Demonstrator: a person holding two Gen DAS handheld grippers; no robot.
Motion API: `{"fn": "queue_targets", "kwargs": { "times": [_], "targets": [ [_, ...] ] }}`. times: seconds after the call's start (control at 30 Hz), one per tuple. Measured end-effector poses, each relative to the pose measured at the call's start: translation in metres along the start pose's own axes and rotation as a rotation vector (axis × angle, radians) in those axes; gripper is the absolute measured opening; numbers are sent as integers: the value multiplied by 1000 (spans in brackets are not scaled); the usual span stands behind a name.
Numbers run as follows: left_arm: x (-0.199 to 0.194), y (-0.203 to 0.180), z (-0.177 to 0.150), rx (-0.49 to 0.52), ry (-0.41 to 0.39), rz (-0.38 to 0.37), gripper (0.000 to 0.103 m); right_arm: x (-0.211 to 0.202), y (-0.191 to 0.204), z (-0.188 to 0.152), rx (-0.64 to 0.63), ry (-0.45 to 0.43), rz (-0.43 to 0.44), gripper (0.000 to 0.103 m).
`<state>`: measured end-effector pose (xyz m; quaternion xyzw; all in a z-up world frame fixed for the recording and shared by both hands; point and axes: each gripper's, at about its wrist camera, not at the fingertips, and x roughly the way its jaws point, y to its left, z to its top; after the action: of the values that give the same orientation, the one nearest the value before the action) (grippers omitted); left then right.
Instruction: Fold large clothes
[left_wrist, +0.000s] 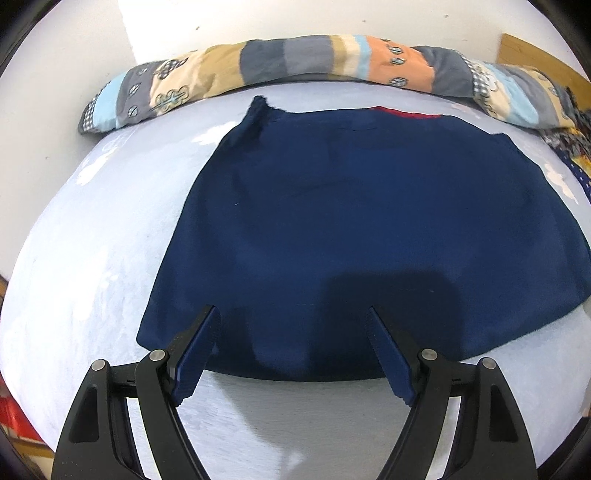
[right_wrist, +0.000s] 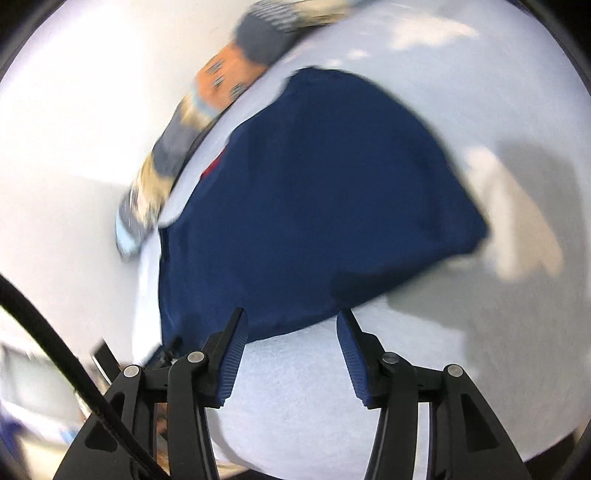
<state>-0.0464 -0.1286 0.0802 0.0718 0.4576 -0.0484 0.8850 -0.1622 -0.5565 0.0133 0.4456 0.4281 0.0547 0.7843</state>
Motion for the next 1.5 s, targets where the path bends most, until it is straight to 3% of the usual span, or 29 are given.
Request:
{"fn": "queue_targets", "kwargs": {
  "times": [0.13, 0.37, 0.47, 0.6, 0.7, 0.8, 0.9, 1.17, 1.3, 1.43, 1.5],
  "targets": [
    [0, 7, 0, -36, 0, -10, 80, -2, -30, -7, 161, -31, 43, 54],
    [1, 8, -1, -26, -3, -12, 80, 22, -53, 1, 246, -90, 11, 55],
    [3, 18, 0, -51, -2, -12, 80, 29, -46, 16, 204, -155, 11, 56],
    [4, 45, -1, -159, -11, -17, 80, 45, -43, 34, 170, -204, 35, 57],
    [7, 58, -3, -219, -8, -36, 80, 52, -33, 42, 62, -230, 50, 57],
    [10, 56, -5, -198, -1, -9, 80, 54, -27, 47, -6, -244, 67, 26],
    [14, 50, -6, -164, 0, 21, 80, 40, -13, 45, -42, -295, 78, 22],
    [10, 48, -10, -142, 15, -6, 80, 11, 1, 25, -130, -361, -29, 19],
    [3, 49, -13, -148, 25, -71, 80, -2, -9, 15, -122, -382, -52, 18],
    [-1, 83, -15, -333, 64, -255, 83, -20, -27, 9, -90, -398, -67, 18],
    [1, 104, -22, -452, 118, -310, 86, -26, -34, 8, -58, -397, -68, 18]
  ]
}}
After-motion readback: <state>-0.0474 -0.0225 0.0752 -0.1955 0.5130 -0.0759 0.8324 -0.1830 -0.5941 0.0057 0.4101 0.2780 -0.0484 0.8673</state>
